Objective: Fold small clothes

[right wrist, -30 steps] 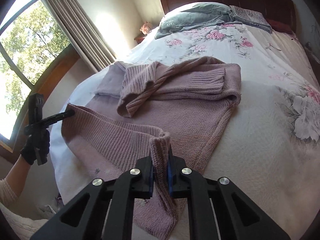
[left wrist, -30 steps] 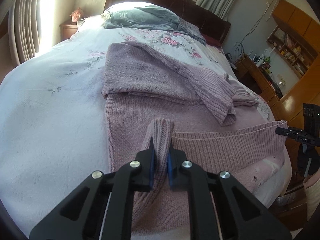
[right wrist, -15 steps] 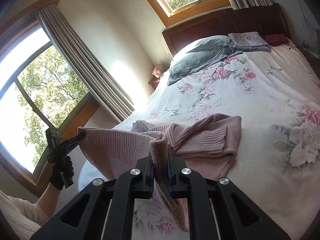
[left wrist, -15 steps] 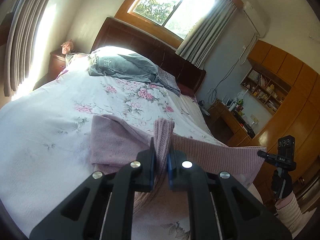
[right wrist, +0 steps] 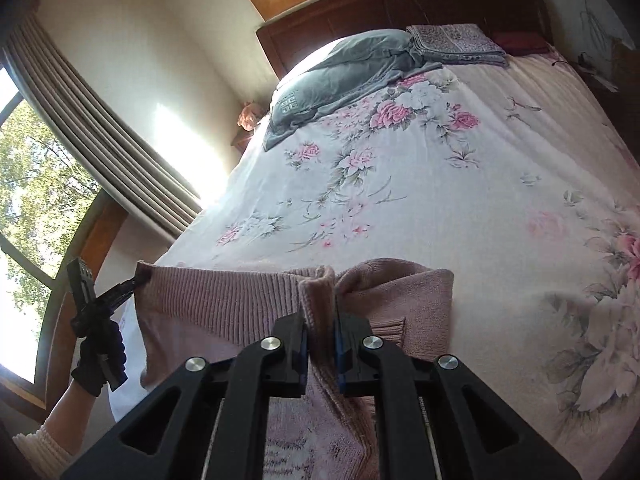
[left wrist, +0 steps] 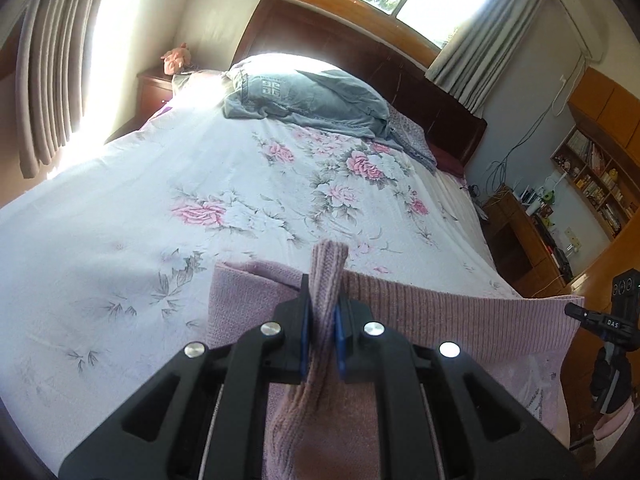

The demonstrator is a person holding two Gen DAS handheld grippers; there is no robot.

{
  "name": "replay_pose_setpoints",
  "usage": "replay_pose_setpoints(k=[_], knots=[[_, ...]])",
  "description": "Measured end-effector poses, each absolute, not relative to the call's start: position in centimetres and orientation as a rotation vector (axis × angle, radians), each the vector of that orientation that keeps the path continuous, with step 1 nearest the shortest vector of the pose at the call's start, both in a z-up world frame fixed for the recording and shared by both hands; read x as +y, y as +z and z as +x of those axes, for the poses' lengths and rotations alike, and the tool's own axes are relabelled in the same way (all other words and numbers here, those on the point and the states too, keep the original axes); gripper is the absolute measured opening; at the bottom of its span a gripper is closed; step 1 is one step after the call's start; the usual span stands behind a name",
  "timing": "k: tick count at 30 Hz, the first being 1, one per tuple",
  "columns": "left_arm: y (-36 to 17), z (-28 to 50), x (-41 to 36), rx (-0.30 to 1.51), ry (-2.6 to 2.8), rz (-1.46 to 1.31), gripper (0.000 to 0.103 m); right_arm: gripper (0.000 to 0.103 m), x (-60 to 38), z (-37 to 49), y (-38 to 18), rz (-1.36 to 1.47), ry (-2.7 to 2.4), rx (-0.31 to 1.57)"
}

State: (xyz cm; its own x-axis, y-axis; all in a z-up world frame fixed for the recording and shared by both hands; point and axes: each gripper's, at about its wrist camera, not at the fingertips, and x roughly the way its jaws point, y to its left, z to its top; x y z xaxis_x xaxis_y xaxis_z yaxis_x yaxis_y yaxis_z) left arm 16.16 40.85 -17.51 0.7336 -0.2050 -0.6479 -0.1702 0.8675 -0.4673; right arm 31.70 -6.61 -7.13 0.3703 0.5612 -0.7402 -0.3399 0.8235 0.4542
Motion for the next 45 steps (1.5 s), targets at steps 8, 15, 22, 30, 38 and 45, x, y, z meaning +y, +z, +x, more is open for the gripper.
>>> replay_pose_setpoints(k=[8, 15, 22, 30, 38, 45], knots=[[-20.7, 16.1, 42.9, 0.860, 0.073, -0.589, 0.037, 0.035, -7.6, 33.1, -12.6, 0.294, 0.473, 1.144], [-19.1, 11.1, 41.4, 0.886, 0.051, -0.532, 0.042, 0.052, -10.4, 27.6, -9.7, 0.346, 0.537, 1.110], [-21.2, 7.5, 37.5, 0.947, 0.082, -0.431, 0.047, 0.059, -9.7, 20.8, -10.6, 0.246, 0.625, 1.199], [-23.3, 6.0, 37.1, 0.969, 0.097, -0.433, 0.037, 0.022, -6.9, 18.1, -13.4, 0.144, 0.640, 1.261], [-22.6, 5.9, 37.6, 0.997, 0.074, -0.446, 0.016, 0.010, -7.6, 18.2, -11.4, 0.177, 0.649, 1.233], [-22.9, 4.8, 38.3, 1.007, 0.079, -0.472, 0.019, 0.009, -8.3, 18.3, -11.9, 0.158, 0.611, 1.256]])
